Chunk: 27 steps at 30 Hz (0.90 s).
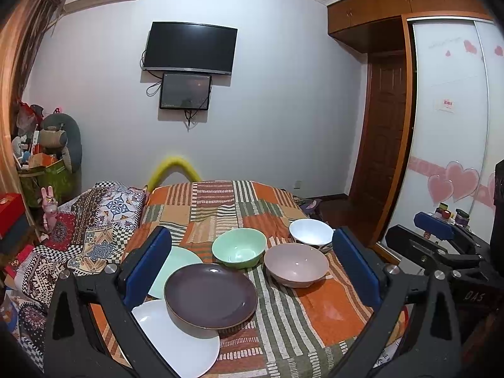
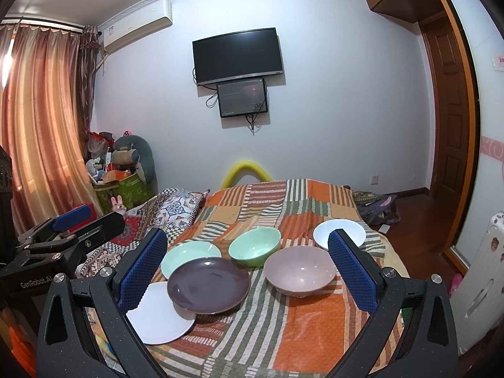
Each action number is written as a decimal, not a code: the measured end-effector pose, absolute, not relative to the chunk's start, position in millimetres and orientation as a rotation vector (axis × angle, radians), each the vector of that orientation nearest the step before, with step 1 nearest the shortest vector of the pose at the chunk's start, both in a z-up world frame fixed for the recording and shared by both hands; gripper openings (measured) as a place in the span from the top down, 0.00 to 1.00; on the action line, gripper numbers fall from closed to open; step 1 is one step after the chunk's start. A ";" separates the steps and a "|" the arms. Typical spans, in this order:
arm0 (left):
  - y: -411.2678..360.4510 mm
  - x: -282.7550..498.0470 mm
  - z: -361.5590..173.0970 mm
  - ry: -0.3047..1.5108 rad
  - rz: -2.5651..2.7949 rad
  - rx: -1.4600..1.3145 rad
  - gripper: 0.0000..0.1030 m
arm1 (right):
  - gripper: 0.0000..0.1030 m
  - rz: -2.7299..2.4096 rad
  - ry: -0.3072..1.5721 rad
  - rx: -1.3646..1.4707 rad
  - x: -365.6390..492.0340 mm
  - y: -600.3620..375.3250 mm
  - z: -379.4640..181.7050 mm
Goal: Organize plates and bowls
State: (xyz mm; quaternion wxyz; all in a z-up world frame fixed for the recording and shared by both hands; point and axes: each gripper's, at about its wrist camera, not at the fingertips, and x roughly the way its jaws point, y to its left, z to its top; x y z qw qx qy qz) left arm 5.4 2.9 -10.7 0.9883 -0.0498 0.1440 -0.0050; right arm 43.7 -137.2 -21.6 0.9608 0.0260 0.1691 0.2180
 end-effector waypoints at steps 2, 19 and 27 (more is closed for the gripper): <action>3.0 5.4 -10.6 0.290 -0.010 -0.102 0.00 | 0.01 0.441 0.342 0.052 43.7 -137.2 -21.5; 5.4 6.8 -10.7 0.288 -0.003 -0.108 0.00 | 0.01 0.443 0.339 0.055 41.8 -136.1 -20.1; 5.2 5.5 -10.7 0.286 0.003 -0.107 0.00 | 0.01 0.443 0.339 0.057 42.0 -136.7 -20.2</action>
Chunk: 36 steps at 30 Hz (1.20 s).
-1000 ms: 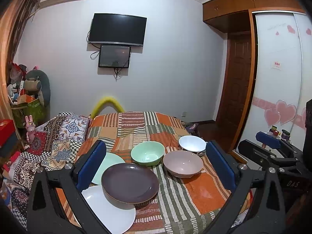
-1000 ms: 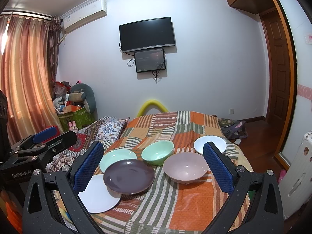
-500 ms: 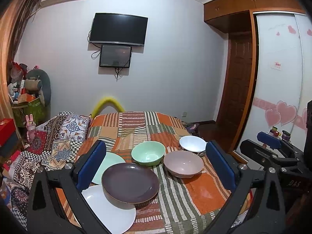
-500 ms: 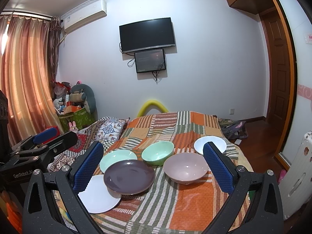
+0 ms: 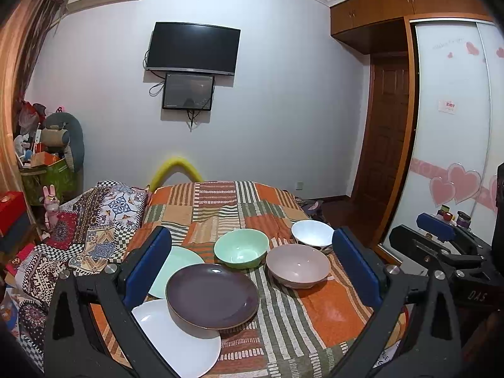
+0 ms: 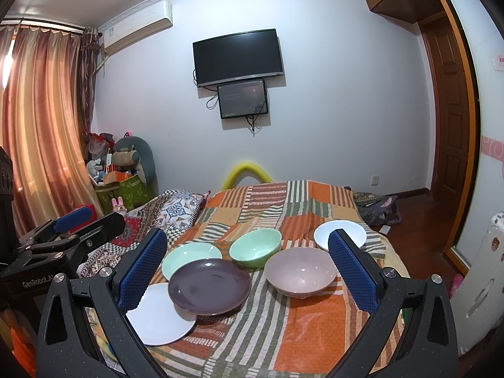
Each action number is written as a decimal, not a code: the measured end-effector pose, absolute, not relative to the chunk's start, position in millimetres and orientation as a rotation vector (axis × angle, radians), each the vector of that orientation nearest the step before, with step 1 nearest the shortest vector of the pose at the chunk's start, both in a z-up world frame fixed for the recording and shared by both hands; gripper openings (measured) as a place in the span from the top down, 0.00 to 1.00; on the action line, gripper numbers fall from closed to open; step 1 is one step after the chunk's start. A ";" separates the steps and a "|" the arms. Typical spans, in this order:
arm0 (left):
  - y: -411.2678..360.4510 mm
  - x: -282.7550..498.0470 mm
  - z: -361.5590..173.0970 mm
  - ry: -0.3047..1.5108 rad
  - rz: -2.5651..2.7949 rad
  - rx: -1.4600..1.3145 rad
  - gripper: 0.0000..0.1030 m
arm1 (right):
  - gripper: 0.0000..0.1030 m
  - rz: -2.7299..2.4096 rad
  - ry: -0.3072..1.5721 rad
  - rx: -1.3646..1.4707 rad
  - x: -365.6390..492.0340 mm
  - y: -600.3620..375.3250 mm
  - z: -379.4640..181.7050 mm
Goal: Organize plates and bowls
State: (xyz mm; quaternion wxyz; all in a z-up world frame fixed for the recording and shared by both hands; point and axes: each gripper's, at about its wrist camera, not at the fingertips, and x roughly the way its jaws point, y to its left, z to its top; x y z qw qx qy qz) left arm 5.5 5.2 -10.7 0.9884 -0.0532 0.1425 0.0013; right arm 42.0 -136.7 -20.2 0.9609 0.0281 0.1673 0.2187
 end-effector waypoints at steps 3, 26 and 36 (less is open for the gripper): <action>5.1 4.6 -10.0 0.286 0.005 -0.107 0.00 | 0.01 0.444 0.339 0.057 41.3 -135.6 -19.9; 10.2 6.3 -10.4 0.301 0.010 -0.114 0.00 | 0.01 0.448 0.342 0.062 42.9 -137.6 -20.2; 17.7 26.0 -27.0 0.372 0.025 -0.087 0.00 | 0.01 0.443 0.401 0.073 58.4 -135.9 -39.0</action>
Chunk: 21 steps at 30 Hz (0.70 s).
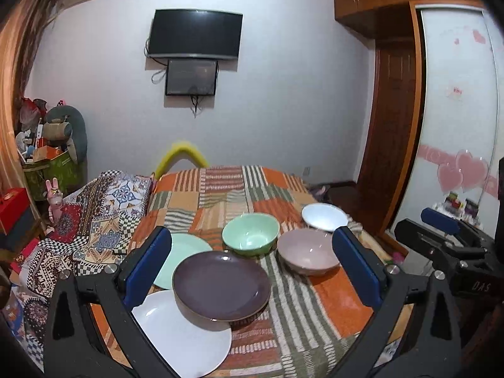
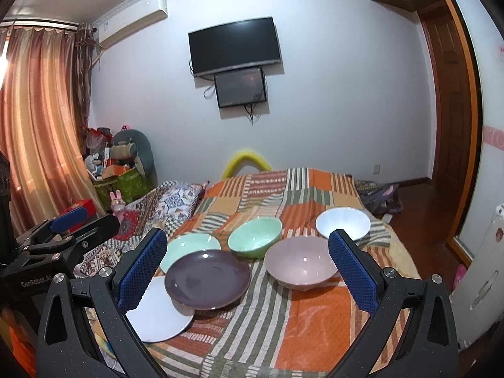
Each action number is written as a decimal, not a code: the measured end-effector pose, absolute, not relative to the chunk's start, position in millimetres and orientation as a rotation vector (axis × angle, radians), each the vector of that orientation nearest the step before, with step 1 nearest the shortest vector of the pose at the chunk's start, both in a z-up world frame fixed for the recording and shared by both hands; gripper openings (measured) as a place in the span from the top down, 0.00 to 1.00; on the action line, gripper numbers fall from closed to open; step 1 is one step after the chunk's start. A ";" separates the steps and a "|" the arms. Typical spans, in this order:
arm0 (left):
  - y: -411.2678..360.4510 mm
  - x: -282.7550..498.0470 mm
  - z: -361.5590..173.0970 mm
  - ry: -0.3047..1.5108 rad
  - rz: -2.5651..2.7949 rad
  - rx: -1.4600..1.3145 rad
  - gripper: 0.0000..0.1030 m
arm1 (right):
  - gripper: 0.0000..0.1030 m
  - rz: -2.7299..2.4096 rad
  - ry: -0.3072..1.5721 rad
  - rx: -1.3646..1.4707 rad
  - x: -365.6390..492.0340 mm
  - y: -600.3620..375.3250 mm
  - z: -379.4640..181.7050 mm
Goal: Organize plates and bowls
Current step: 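Move both tools down to the rim of the dark purple plate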
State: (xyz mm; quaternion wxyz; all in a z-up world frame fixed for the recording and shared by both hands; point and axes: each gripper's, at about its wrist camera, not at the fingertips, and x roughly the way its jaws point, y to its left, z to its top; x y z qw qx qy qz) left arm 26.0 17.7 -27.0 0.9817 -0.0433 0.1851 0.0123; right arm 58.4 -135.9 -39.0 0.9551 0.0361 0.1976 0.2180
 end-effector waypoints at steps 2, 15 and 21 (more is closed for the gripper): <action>20.8 31.9 -33.3 0.388 0.035 -0.092 0.00 | 0.01 0.445 0.431 0.084 65.4 -135.4 -46.6; 75.4 80.2 -94.0 0.558 0.090 -0.180 0.02 | 0.01 0.464 0.616 0.098 107.8 -120.2 -90.4; 95.5 101.3 -118.6 0.626 0.129 -0.171 0.12 | 0.04 0.466 0.713 0.096 129.9 -108.9 -117.7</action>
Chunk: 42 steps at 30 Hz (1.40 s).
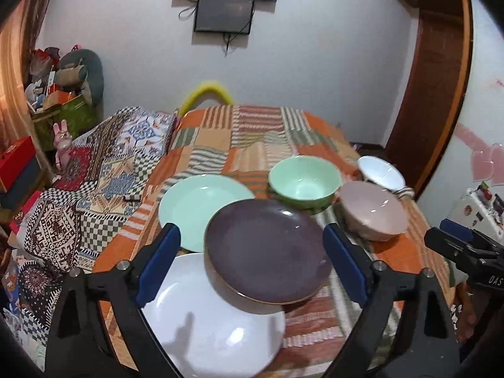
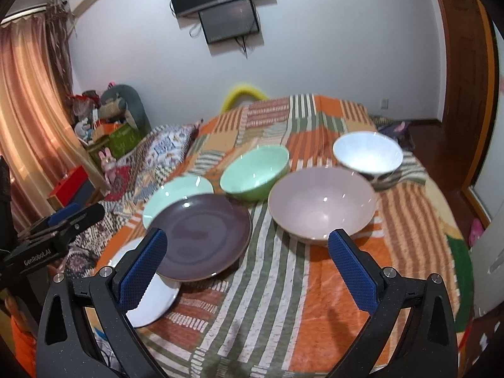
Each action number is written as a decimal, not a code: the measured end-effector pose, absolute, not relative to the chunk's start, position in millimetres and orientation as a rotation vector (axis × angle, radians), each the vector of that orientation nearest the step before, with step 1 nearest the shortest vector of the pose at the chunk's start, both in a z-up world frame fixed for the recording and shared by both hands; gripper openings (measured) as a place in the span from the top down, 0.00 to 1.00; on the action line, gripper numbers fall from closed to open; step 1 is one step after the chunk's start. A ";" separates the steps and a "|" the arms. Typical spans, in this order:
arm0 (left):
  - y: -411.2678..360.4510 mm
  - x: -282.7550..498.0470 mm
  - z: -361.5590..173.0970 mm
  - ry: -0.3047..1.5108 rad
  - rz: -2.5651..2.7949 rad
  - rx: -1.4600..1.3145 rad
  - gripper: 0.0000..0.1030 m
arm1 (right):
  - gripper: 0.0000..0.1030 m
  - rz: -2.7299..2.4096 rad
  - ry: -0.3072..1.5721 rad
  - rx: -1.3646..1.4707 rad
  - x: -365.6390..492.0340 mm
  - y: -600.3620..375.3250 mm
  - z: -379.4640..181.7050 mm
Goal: Organize plates and bowls
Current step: 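Move both tools down to the rim of the dark purple plate, then grasp the dark purple plate rim with both tools and lift it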
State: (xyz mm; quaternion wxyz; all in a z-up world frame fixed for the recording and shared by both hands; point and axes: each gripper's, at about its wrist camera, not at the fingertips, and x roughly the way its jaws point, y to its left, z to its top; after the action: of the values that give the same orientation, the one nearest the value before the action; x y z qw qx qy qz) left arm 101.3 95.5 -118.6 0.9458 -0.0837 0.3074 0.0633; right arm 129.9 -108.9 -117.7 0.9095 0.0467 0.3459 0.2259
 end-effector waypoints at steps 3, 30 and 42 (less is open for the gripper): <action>108.4 112.5 -130.1 0.664 0.122 -0.177 0.22 | 0.15 0.479 0.775 0.085 141.1 -101.5 -131.2; 168.5 200.1 -208.3 0.892 0.088 -0.131 0.45 | 0.48 0.467 1.014 -0.028 199.4 -49.7 -198.6; 175.5 219.6 -235.1 0.963 0.045 -0.193 0.59 | 0.71 0.470 1.036 -0.018 206.2 -47.2 -207.2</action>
State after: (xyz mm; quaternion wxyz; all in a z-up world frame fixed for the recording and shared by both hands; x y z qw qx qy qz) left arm 219.6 175.5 -235.1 0.8817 -0.0926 0.4622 0.0215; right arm 206.2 -47.2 -207.2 0.8424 -0.0087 0.4907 0.2224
